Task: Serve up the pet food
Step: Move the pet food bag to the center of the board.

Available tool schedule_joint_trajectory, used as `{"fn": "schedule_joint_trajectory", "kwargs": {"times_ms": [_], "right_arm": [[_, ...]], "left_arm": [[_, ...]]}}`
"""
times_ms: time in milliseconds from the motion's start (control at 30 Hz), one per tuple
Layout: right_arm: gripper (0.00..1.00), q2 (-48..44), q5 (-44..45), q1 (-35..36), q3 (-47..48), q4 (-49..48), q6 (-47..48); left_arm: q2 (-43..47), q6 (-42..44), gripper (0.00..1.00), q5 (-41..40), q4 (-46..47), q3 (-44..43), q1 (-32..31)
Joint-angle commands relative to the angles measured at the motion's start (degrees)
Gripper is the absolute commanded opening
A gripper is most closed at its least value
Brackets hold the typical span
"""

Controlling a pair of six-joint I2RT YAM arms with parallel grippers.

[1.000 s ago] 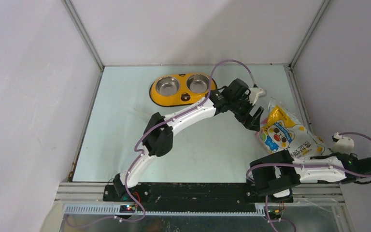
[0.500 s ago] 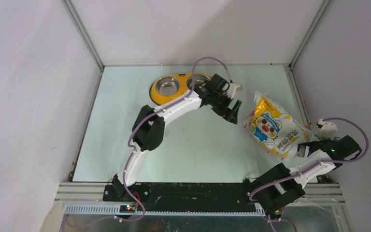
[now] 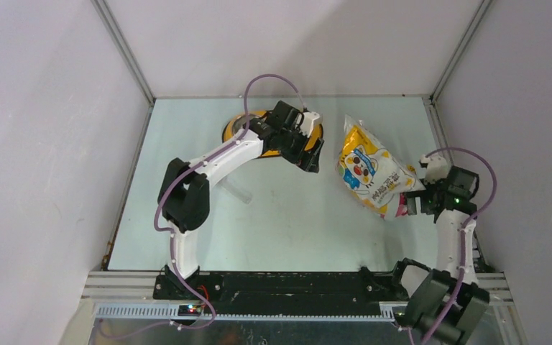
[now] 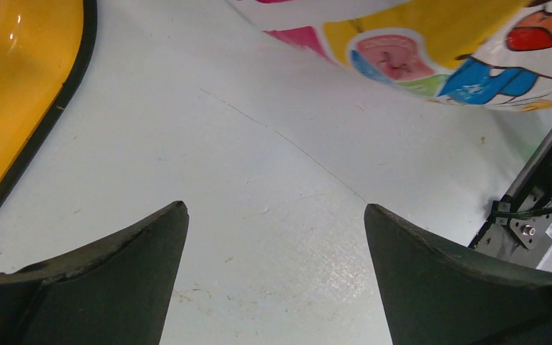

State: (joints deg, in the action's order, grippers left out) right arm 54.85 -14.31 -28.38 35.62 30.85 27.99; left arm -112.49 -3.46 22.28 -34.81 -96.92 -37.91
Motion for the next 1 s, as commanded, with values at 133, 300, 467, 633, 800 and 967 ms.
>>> {"fn": "schedule_joint_trajectory", "kwargs": {"times_ms": [133, 300, 467, 633, 800, 967], "right_arm": [[0.91, 10.3, 1.0, 14.1, 8.3, -0.4, -7.3], [0.91, 12.8, 3.6, 19.4, 10.6, -1.0, -9.1], [0.91, 12.5, 5.1, 21.0, 12.8, -0.4, -10.7], [0.91, 9.3, 11.0, 19.9, 14.9, 4.6, -10.4], [0.92, 2.0, 13.2, 12.2, 16.2, 9.3, -6.4], [0.93, -1.6, 12.6, 4.1, 19.1, 11.3, -4.3]], "left_arm": [[2.3, 2.7, 1.00, -2.4, 1.0, -0.1, -0.3], [2.5, 2.1, 1.00, -2.8, 3.0, 1.3, -0.2], [2.4, 2.6, 1.00, -2.7, 3.0, 0.8, -0.1], [3.9, 6.5, 1.00, -2.9, -0.6, -0.7, 0.9], [7.4, 7.7, 1.00, -2.9, 1.3, 2.4, 3.4], [7.9, 4.3, 1.00, -2.3, 5.3, 5.8, 3.4]]}}
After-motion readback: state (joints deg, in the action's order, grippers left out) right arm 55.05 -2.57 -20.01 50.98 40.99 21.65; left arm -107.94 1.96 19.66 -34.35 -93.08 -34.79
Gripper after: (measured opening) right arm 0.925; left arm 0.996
